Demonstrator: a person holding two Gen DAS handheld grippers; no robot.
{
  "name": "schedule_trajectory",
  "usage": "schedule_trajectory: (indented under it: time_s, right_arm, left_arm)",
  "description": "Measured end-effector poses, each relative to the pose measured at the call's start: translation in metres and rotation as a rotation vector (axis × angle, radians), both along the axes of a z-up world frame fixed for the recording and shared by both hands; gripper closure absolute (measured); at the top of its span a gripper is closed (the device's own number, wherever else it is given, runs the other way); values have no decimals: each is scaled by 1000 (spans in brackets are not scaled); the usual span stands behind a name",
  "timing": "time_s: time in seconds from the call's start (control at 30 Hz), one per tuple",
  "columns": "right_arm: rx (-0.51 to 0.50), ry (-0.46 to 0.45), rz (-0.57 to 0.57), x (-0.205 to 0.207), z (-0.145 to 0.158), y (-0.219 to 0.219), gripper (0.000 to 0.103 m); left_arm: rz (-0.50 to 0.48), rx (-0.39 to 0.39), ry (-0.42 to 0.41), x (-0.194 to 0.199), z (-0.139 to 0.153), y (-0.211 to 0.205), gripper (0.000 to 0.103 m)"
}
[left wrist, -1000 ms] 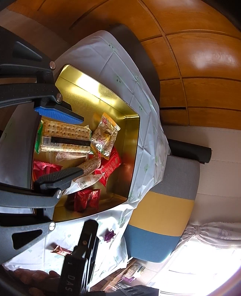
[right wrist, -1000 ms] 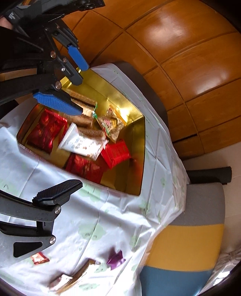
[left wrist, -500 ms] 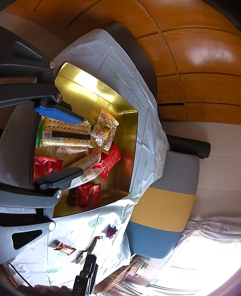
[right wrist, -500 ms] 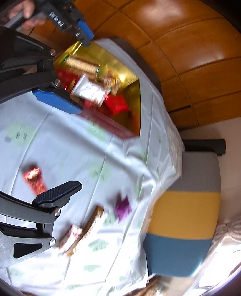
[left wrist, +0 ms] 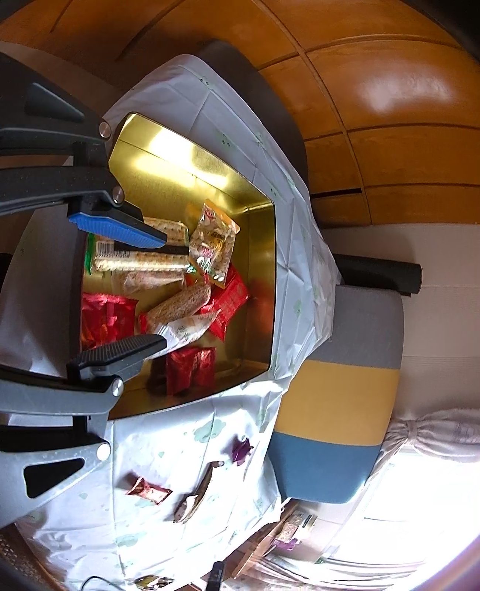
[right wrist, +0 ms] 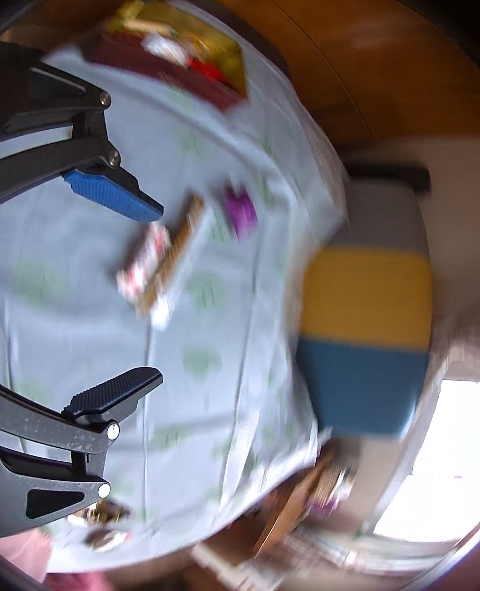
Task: Organize snacks
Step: 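Move the right tool away from the tin toward the loose snacks, then move the left tool to the purple packet and grasp it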
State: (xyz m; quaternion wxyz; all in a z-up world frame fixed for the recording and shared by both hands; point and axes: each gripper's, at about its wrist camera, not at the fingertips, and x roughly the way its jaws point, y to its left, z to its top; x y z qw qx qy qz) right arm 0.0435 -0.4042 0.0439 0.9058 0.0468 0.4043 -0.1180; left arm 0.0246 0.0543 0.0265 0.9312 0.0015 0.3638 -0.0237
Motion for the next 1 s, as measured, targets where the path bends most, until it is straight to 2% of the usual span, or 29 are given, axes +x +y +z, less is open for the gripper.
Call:
schedule_trajectory:
  time_s: [0.1, 0.17, 0.23, 0.33, 0.67, 0.87, 1.0]
  right_arm:
    - [41, -36, -175, -14, -16, -52, 21]
    - [120, 34, -293, -14, -28, -80, 21]
    - [217, 33, -347, -15, -34, -98, 21]
    - [255, 71, -399, -18, -41, -109, 21]
    - [312, 57, -382, -22, -40, -107, 21]
    - [308, 56, -351, -19, -39, -102, 19]
    - [315, 58, -337, -19, -39, -99, 19]
  left_arm:
    - [-17, 20, -3, -5, 4, -9, 54]
    - [-32, 34, -12, -9, 9, -16, 54]
    - [-54, 47, -18, -12, 13, -26, 54]
    - [-96, 58, -23, -15, 16, -43, 54]
    - [-322, 76, 67, -24, -5, -114, 54]
    - [-385, 74, 122, -21, -20, -134, 54]
    - [-407, 40, 158, -8, -23, -141, 54]
